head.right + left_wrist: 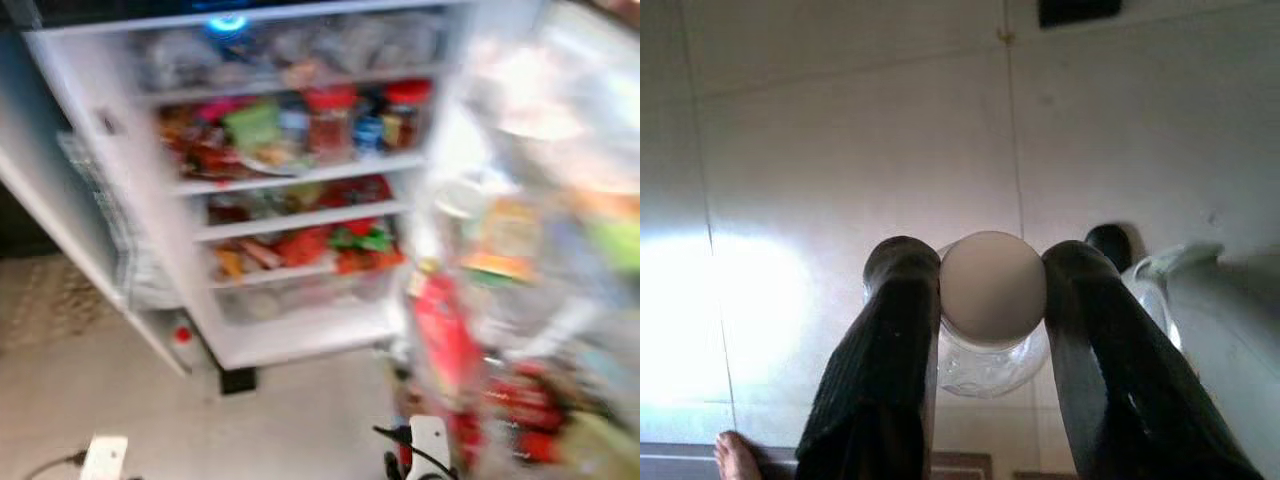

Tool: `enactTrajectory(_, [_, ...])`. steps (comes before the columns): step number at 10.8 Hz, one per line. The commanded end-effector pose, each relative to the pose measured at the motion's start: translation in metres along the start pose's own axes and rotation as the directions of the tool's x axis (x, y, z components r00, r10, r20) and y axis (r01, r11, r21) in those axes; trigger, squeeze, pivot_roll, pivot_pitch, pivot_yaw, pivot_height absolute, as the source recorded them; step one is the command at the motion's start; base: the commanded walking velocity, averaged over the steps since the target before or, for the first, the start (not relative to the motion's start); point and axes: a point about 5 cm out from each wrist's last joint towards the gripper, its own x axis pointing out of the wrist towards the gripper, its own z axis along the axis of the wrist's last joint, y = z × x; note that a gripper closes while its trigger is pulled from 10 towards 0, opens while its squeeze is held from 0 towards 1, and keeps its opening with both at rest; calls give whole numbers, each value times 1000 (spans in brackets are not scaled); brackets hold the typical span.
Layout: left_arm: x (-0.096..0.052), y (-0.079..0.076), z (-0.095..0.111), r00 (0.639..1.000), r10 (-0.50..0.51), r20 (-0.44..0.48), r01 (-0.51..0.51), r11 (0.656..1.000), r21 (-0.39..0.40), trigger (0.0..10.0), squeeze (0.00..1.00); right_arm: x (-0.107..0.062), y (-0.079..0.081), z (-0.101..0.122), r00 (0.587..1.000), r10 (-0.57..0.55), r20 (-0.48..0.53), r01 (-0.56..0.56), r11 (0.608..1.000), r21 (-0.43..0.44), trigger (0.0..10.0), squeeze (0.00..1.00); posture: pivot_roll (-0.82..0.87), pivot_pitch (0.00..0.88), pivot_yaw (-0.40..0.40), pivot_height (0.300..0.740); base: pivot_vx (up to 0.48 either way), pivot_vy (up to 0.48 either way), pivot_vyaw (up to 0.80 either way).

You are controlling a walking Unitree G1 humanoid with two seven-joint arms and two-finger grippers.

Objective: Restocking fridge

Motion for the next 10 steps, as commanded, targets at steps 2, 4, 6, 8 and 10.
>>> enactTrajectory(2, [2,-2,12,999,-13,51,14,1000,-14,10000,0,-1,-7,-3,1000,-26,-11,26,999,21,10000,0,12,77,38,740,0,0,0])
enactTrajectory(4, [5,0,43,984,-7,180,16,999,-51,10000,0,-1,-7,-3,1000,-22,-11,22,999,28,10000,0,-7,74,43,740,0,0,0])
enactTrajectory(6, [4,-6,73,942,-51,332,72,996,-53,10000,0,-1,-7,-3,1000,-19,-13,19,1000,25,10000,0,-4,76,39,740,0,0,0])
enactTrajectory(8, [-3,-20,112,838,-128,531,161,987,-16,10000,0,-1,-7,-3,1000,-8,-23,8,1000,18,10000,0,-6,78,35,740,0,0,0])
enactTrajectory(10, [-12,-37,133,747,-201,634,235,972,32,10000,0,-2,-8,-4,1000,-8,-26,8,1000,19,10000,0,-8,82,38,740,0,0,0])
